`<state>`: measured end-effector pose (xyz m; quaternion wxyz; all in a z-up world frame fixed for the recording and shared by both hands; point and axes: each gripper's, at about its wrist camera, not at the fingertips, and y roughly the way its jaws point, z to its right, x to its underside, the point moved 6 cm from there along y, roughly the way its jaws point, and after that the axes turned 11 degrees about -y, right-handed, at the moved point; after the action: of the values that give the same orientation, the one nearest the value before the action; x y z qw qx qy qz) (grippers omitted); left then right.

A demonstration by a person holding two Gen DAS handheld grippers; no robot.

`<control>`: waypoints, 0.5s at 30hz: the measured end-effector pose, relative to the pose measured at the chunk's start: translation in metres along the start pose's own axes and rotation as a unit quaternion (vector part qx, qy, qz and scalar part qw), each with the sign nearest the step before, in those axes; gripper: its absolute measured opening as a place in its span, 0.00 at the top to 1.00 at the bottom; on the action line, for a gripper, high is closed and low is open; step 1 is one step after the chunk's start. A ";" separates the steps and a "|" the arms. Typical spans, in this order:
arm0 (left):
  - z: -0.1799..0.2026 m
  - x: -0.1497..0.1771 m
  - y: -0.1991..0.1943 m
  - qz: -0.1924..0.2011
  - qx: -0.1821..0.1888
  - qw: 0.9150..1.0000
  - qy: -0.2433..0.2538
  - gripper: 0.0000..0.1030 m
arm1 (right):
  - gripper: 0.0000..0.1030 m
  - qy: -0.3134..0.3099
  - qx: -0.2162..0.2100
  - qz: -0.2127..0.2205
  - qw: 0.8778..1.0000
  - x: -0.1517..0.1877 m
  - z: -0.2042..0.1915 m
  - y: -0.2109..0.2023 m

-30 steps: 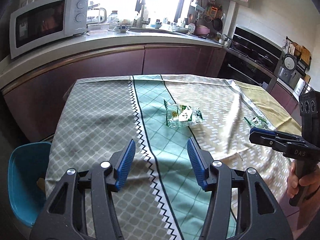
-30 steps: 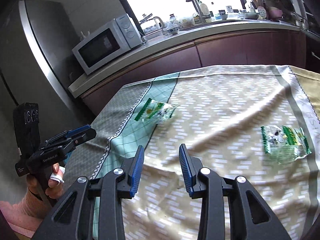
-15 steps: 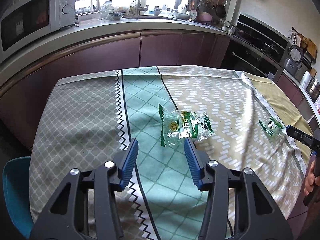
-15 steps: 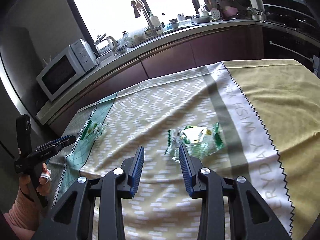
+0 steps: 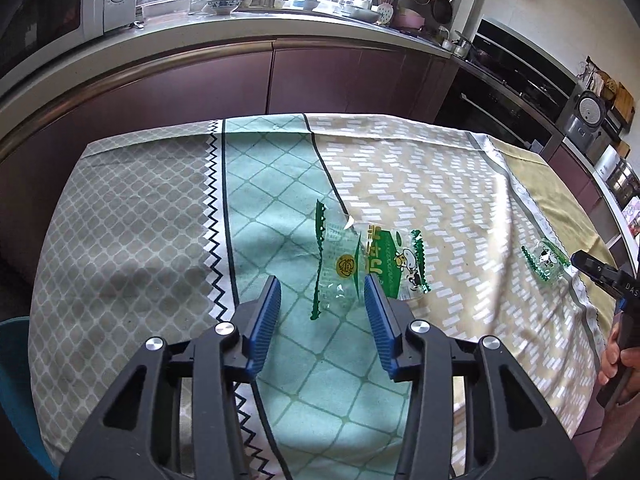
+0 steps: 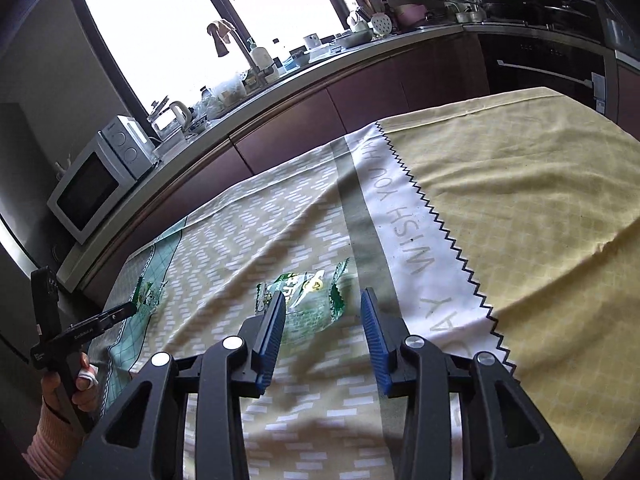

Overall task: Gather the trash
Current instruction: 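Close the right gripper on a green-printed packet and lift it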

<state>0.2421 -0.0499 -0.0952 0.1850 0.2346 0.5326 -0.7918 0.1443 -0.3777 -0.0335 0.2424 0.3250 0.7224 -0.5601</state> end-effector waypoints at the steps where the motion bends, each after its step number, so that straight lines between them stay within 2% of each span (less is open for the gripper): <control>1: 0.001 0.000 0.002 -0.003 0.001 1.000 -0.001 0.59 | 0.64 0.003 -0.003 -0.002 1.000 0.000 0.001 0.003; 5: 0.004 0.001 0.007 -0.004 0.001 1.000 0.002 0.59 | 0.64 0.013 -0.019 -0.010 1.000 0.000 0.003 0.012; 12: 0.009 0.003 0.011 -0.013 0.012 1.000 0.002 0.78 | 0.64 0.038 -0.053 -0.021 0.998 0.002 0.002 0.024; 15: 0.011 0.004 0.014 -0.015 0.017 1.000 -0.002 0.82 | 0.64 0.041 -0.061 -0.023 0.997 0.005 -0.001 0.024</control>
<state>0.2447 -0.0651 -0.1041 0.1699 0.2280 0.5219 -0.8042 0.1588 -0.3716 -0.0528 0.2187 0.3157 0.7718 -0.5068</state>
